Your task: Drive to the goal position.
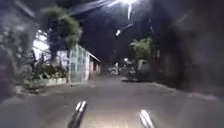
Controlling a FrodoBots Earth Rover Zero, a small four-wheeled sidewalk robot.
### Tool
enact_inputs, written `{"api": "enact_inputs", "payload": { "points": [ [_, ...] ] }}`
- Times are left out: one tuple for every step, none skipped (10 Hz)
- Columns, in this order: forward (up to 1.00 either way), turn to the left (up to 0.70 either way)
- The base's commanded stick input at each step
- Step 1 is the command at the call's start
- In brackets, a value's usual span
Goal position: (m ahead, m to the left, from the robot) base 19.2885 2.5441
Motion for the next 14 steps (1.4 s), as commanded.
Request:
{"api": "enact_inputs", "payload": {
  "points": [
    [1.00,-0.37],
    [1.00,-0.25],
    [1.00,0.02],
    [1.00,0.02],
    [1.00,0.02],
    [1.00,0.02],
    [1.00,0.02],
    [1.00,0.02],
    [1.00,-0.05],
    [1.00,-0.36],
    [1.00,-0.38],
    [1.00,-0.38],
    [1.00,-0.24],
    [1.00,-0.04]
  ]
}}
